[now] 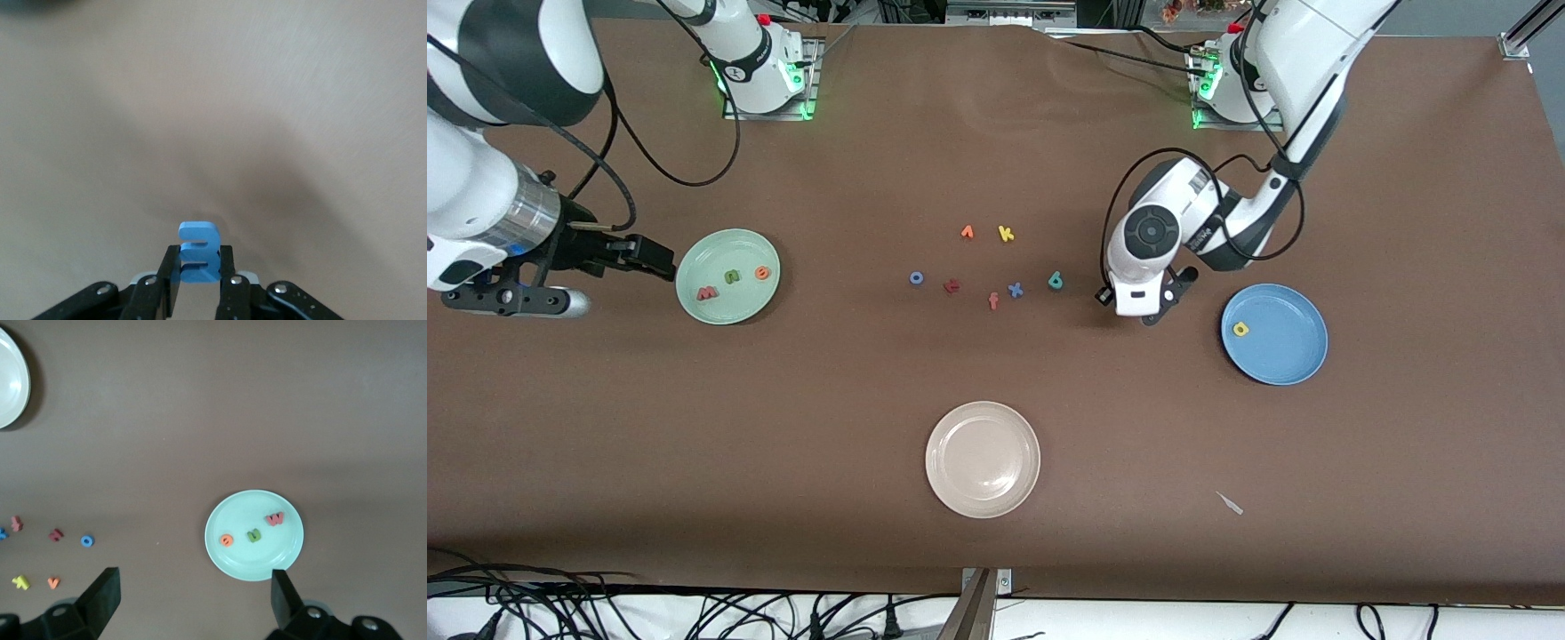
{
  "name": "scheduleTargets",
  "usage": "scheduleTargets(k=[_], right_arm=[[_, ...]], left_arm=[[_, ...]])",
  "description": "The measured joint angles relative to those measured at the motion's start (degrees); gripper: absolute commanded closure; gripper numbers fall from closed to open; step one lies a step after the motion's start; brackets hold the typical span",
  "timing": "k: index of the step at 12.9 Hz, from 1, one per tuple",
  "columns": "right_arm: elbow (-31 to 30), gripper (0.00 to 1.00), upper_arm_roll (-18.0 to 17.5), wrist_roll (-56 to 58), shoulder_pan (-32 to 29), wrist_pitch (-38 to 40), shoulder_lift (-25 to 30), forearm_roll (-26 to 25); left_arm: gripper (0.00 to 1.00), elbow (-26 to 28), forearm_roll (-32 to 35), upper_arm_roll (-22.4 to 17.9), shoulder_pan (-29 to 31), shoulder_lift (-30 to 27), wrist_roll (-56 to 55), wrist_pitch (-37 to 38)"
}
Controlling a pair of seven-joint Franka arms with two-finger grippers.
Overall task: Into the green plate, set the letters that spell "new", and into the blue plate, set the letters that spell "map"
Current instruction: 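Retract the right arm while the left gripper carries blue 3 to blue plate, then lower blue 3 onto the blue plate and open the left gripper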
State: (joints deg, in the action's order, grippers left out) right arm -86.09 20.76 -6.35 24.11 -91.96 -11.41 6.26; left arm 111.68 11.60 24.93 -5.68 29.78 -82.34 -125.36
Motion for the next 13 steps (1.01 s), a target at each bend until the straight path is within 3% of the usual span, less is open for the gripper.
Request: scheduleTargets(k=[2,3,5,8,11,12,13], right_arm=[[-0.5,0.0,-13.0,0.1,-13.5,0.8,2.5,-3.0],[-1.1,0.0,-17.3,0.3,-18.3,0.9,3.9,-4.1],[-3.6,0.0,-19.6,0.8,-21.2,-0.6,7.0,-5.6],[-10.5,0.0,-19.9,7.1,-22.4,-4.1,12.4,-6.1],[-11.5,0.0,-19.8,7.8,-22.8,-2.5,13.8,-6.1],[-11.4,0.0,-19.9,7.7,-22.8,-2.0,13.8,-6.1],[-11.4,0.0,-19.9,7.6,-22.8,-1.8,13.8,-6.1]], left_arm=[[0.96,-2.8,-0.2,0.0,3.3,0.0,9.8,4.7],[0.96,-4.1,-0.3,-0.1,5.0,0.0,15.6,7.7],[0.95,-6.8,-0.3,-0.1,9.0,0.0,27.8,12.5],[0.92,-8.0,-0.3,-0.3,15.2,0.1,44.8,15.1],[0.86,-7.9,1.5,-0.7,19.2,1.0,57.0,15.1],[0.74,-7.9,3.9,-0.9,19.8,1.7,58.7,15.1],[0.04,-7.9,5.7,-0.9,20.3,2.5,59.9,15.1]])
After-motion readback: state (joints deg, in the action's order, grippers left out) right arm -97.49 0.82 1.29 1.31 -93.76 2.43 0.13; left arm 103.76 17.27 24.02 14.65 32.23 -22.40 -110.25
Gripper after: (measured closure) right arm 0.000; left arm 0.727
